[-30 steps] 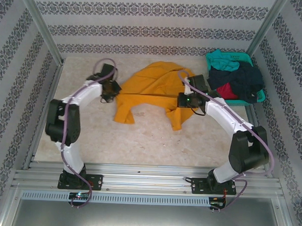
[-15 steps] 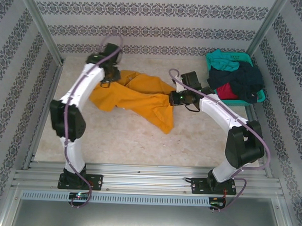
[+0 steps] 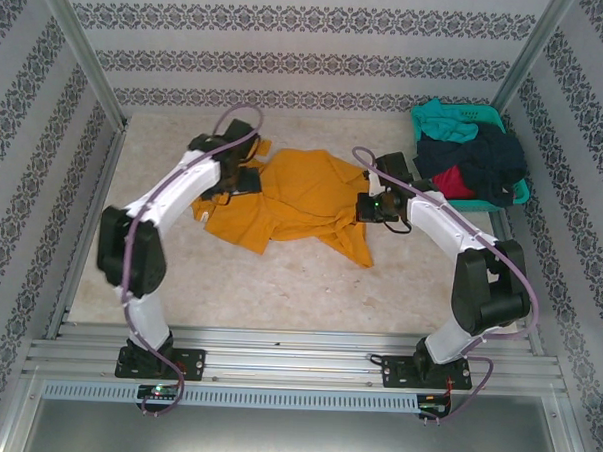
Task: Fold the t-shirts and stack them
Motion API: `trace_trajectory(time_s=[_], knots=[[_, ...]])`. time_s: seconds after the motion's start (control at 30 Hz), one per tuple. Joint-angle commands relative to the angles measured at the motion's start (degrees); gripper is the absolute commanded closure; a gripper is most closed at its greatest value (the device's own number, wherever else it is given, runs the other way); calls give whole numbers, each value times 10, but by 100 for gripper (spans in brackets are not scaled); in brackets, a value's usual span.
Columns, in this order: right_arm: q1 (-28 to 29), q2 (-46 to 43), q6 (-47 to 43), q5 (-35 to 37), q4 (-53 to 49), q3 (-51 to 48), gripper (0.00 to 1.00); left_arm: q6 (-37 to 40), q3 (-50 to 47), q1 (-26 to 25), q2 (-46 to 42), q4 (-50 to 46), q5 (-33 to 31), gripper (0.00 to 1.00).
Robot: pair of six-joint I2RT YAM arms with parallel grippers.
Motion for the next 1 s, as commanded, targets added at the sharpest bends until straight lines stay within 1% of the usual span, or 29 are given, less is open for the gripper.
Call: trace_trajectory(time_s=[0.0, 0.07, 0.1, 0.17, 0.23, 0.33, 0.4, 0.47, 0.6, 0.7, 0.83, 0.9, 0.97], knots=[[0, 7, 7, 2, -3, 3, 100, -141, -130, 29, -70, 86, 19, 16], [1, 10, 6, 0, -3, 5, 100, -207, -196, 45, -101, 129, 43, 23], [0, 11, 6, -1, -2, 6, 100, -232, -230, 52, -110, 156, 59, 24], [0, 15, 7, -5, -3, 9, 100, -254, -264, 66, -115, 189, 78, 25], [1, 18, 6, -9, -5, 11, 100, -220, -257, 73, -104, 194, 77, 26], [4, 21, 7, -9, -6, 12, 100, -134, -215, 85, -72, 190, 88, 27], [5, 19, 7, -10, -6, 11, 100, -87, -188, 93, -48, 188, 97, 30], [5, 18, 7, -9, -7, 10, 100, -63, -163, 102, -25, 185, 104, 33], [6, 16, 9, -6, -7, 6, 100, -44, -129, 114, 14, 197, 117, 37], [6, 16, 11, -6, -6, 5, 100, -39, -101, 120, 48, 202, 142, 39], [7, 18, 17, -6, -2, 5, 100, -34, -76, 121, 79, 219, 154, 39], [7, 19, 20, -6, -1, 5, 100, -35, -65, 123, 95, 220, 162, 43], [7, 19, 21, -6, -2, 5, 100, -37, -60, 125, 107, 225, 170, 49]])
